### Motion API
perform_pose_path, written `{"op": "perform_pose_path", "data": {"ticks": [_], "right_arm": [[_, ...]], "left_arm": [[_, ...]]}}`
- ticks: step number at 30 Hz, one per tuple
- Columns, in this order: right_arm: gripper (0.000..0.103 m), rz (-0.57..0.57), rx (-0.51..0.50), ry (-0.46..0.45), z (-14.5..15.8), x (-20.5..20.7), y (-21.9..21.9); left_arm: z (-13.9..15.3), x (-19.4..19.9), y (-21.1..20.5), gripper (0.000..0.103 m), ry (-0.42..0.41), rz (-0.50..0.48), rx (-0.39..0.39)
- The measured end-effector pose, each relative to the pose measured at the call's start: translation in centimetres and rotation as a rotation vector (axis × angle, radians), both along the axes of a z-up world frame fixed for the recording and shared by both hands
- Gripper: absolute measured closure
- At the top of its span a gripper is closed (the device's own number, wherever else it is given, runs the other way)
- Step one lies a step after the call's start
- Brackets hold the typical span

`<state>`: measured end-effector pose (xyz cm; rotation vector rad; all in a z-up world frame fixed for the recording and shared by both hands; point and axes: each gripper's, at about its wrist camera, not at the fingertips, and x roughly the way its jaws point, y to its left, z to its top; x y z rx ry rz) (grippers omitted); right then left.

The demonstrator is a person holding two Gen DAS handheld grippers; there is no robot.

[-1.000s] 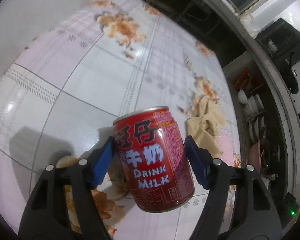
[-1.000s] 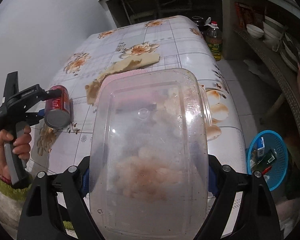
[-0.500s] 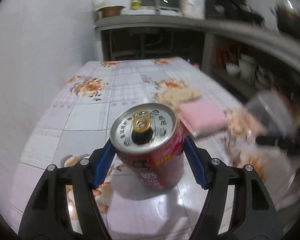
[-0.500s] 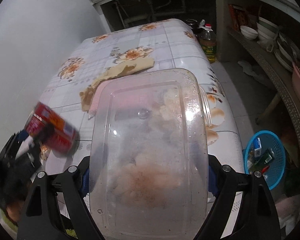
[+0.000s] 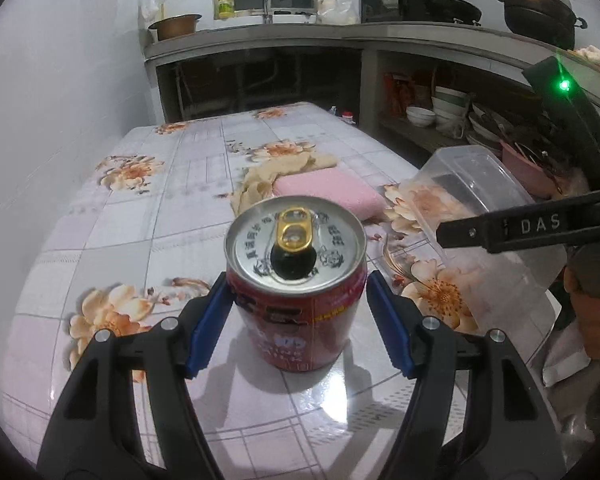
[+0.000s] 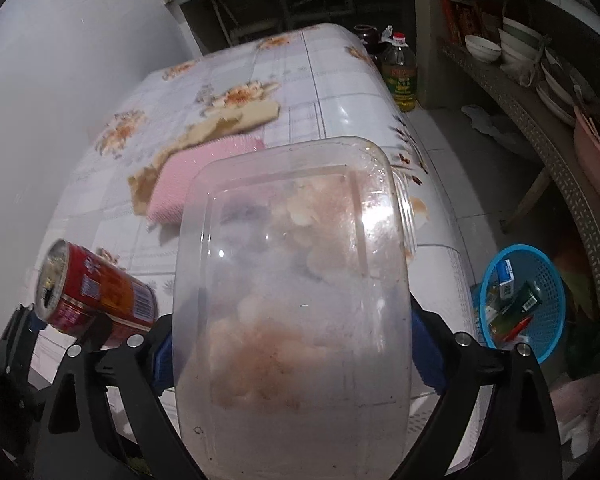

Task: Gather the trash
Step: 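Grasp the red Drink Milk can with the left tool while the right tool holds the container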

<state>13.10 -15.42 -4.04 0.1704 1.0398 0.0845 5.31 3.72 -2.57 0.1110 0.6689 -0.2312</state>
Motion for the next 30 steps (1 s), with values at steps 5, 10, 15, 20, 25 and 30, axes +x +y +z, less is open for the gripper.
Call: {"op": "perform_pose_path", "data": {"ticks": [5,10,15,20,25,30], "right_arm": [[0.010,0.031,-0.003,0.052,-0.8,-0.1,0.2],[0.009,0.047,-0.051,0.063,-1.1,-0.1,1.0],[0.008,0.055,-0.116,0.065,-1.1,-0.1,1.8],[0.008,0.084,-0.180,0.063,-1.2,-0.6,2.7],[0.008,0.081,-0.178,0.039,-0.5,-1.2,2.7],[0.008,0.070,-0.119,0.025,0.2,-1.7,1.9]], "left_arm": [[-0.3,0.5,0.6,0.038,0.031,0.008,-0.039],[-0.5,1.0,1.3,0.038,0.050,0.010,-0.079],[-0.6,1.0,1.7,0.038,0.064,-0.002,-0.116],[-0.7,1.0,1.8,0.036,0.073,-0.003,-0.138],[-0.6,0.9,2.1,0.034,0.065,0.007,-0.148],[-0.8,1.1,1.7,0.034,0.072,0.008,-0.120]]}}
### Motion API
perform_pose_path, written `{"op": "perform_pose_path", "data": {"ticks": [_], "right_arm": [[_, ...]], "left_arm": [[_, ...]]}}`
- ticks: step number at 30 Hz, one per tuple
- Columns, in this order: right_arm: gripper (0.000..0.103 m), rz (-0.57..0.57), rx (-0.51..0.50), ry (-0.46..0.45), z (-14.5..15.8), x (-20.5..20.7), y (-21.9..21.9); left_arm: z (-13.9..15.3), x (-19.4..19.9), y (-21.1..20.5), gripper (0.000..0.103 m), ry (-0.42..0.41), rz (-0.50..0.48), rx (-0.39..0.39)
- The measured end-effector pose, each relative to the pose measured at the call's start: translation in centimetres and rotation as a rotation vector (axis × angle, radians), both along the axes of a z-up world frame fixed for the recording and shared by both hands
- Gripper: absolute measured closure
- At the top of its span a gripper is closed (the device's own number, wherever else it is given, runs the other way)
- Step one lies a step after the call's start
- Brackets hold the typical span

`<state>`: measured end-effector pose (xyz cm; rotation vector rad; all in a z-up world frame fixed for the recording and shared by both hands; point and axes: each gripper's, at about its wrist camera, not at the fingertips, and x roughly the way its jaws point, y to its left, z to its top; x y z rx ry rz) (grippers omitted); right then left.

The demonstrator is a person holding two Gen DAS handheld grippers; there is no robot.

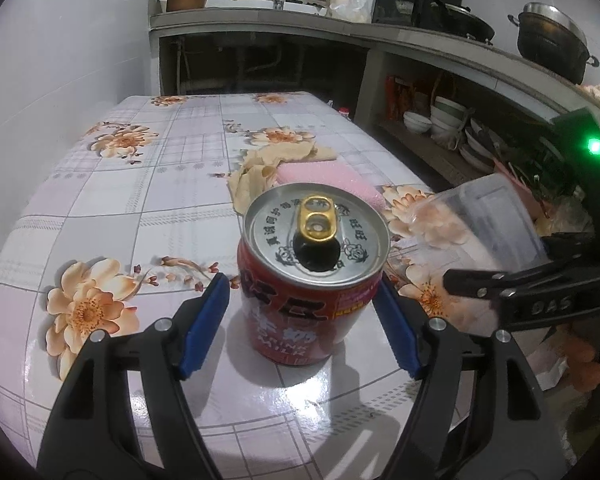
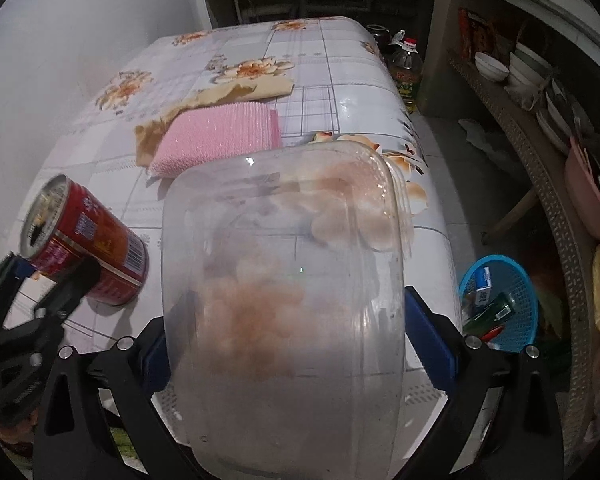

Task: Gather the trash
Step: 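Grasp the red Drink Milk can with the left tool while the right tool holds the container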

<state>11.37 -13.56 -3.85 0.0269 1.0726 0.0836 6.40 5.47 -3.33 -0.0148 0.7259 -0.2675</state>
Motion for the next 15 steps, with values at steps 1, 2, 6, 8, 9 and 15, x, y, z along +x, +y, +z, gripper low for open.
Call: {"op": "perform_pose_path", "data": {"ticks": [1,2,6,8,9,15], "right_arm": [[0.008,-0.004,0.013,0.002,0.08,-0.14,-0.18],[0.008,-0.006,0.016,0.004,0.12,-0.27,-0.29],[0.008,-0.001,0.015,0.006,0.10,-0.81,-0.43],[0.008,-0.002,0.028,0.002,0.09,-0.90,-0.52],[0.008,-0.002,0.041,-0.002,0.15,-0.89,-0.62],[0.006,-0.006,0.152,-0.060,1.04,-0.01,-0.94]], "left_arm": [[-0.06,0.03,-0.15,0.034,0.001,0.001,0.012],[-0.09,0.05,-0.26,0.034,0.001,-0.003,0.015],[-0.12,0.10,-0.62,0.034,0.004,-0.011,0.026],[-0.09,0.09,-0.76,0.034,0.001,-0.010,0.034],[-0.07,0.08,-0.78,0.034,0.000,-0.011,0.035],[-0.17,0.00,-0.86,0.034,0.007,-0.016,0.042]]}}
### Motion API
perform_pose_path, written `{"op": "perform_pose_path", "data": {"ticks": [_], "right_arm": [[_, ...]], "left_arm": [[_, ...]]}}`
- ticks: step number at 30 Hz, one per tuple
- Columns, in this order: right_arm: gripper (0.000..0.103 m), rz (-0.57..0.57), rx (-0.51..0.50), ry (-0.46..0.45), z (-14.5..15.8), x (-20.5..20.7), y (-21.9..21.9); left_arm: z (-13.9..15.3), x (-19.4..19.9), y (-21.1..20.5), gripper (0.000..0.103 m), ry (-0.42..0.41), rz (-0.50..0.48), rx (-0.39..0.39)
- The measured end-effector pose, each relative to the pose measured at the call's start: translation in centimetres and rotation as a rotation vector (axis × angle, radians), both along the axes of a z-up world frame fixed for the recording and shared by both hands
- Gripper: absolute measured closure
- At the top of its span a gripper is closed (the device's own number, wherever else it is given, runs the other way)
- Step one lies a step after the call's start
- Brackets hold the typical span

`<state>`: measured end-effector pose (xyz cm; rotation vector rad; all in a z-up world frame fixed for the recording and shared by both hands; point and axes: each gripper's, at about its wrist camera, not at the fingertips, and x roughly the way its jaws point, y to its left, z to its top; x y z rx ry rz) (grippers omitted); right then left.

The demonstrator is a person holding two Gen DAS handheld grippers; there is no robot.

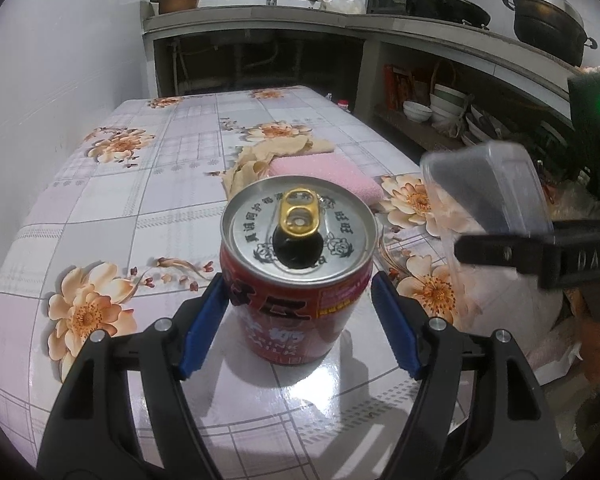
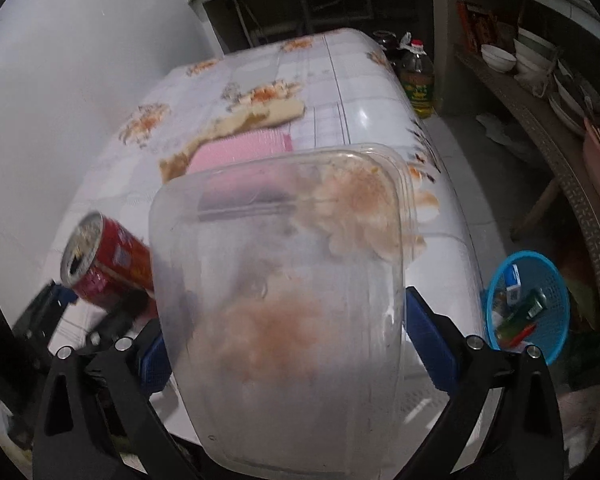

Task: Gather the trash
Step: 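Grasp the red Drink Milk can with the left tool while the right tool holds the container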

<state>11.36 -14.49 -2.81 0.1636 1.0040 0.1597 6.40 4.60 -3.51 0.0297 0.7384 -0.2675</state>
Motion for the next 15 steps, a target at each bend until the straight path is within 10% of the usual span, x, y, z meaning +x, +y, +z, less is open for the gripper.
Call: {"op": "perform_pose_path", "data": {"ticks": [7,11,15], "right_arm": [[0.006,0.007,0.188,0.022,-0.5,1.5,-0.7],[0.006,-0.044,0.023,-0.027,0.4,1.4,0.0],[0.006,0.004,0.072,-0.120,2.1,0.6,-0.1]], "left_arm": [[0.0,0.0,-0.1,0.034,0.002,-0.001,-0.001],[0.0,0.0,0.0,0.034,0.002,-0.002,-0.005],[0.0,0.0,-0.1,0.034,-0.001,-0.006,0.001]]}}
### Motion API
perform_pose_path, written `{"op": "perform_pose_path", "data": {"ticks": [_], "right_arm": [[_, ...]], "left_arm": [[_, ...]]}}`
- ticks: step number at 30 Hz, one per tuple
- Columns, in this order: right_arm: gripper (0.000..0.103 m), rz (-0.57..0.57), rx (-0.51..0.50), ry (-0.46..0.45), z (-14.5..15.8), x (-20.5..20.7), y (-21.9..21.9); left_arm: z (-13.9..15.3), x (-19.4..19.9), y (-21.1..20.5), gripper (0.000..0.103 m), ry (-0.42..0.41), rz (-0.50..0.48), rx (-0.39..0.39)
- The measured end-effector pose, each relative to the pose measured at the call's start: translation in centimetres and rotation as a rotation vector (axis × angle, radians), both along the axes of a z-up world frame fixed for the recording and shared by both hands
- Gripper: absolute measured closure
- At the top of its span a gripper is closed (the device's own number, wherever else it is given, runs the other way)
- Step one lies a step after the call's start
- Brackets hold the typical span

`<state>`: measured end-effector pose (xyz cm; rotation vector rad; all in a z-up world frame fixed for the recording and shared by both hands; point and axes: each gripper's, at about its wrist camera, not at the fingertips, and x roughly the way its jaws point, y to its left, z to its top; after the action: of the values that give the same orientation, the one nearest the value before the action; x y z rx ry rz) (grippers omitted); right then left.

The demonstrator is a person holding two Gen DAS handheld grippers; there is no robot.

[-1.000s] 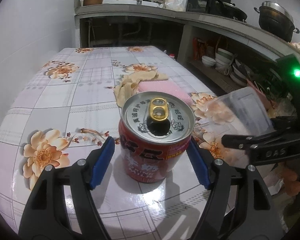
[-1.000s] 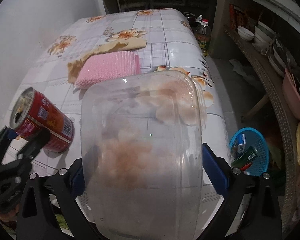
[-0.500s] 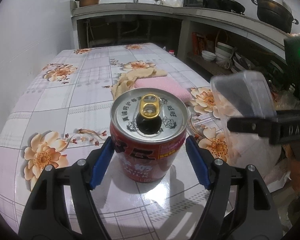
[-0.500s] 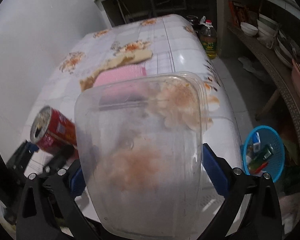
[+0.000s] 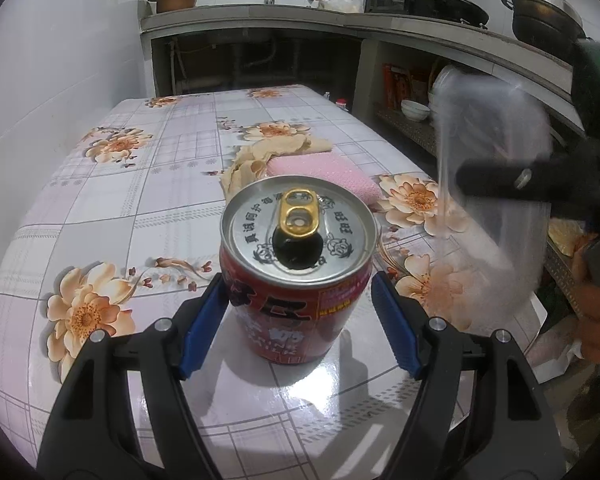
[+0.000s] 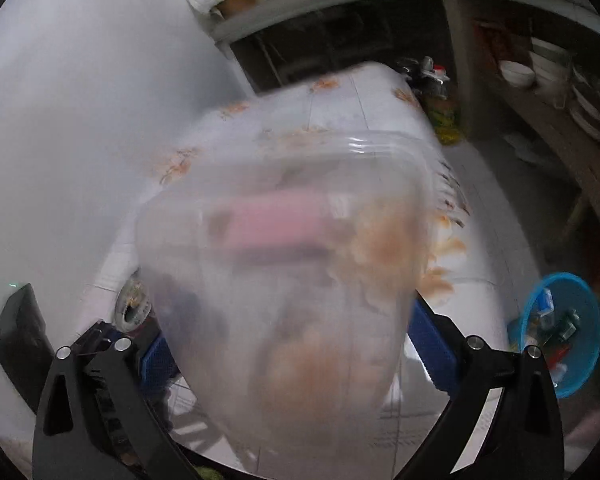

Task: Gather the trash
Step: 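Grasp the red Drink Milk can with the left tool while the right tool holds the container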

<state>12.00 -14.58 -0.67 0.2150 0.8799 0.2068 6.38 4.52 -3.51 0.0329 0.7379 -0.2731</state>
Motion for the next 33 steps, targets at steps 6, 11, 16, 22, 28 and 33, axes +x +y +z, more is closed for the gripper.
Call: {"op": "perform_pose_path", "data": {"ticks": [6,11,16,22,28,33], "right_arm": [[0.006,0.037,-0.049,-0.045,1.7,-0.5,1.1],[0.006,0.107,0.157,0.017,0.5,-0.1,0.1],[0.007,0.085,0.213,0.054,0.1,0.0,-0.5],[0.007,0.010,0.143,0.104,-0.1,0.5,-0.6],[0.010,0.011,0.173,0.124,-0.1,-0.3,-0.9],[0.014,0.019,0.079,0.150,0.9,-1.2,-1.6]], "left_arm": [[0.1,0.0,0.1,0.034,-0.002,0.001,-0.004],[0.1,0.2,0.1,0.034,-0.001,-0.002,-0.006],[0.1,0.2,0.1,0.034,0.001,-0.005,-0.013],[0.5,-0.6,0.5,0.034,-0.022,-0.033,-0.031],[1.8,-1.8,0.9,0.033,-0.076,-0.072,-0.058],[2.2,-2.3,0.4,0.031,-0.113,-0.090,-0.012]]}}
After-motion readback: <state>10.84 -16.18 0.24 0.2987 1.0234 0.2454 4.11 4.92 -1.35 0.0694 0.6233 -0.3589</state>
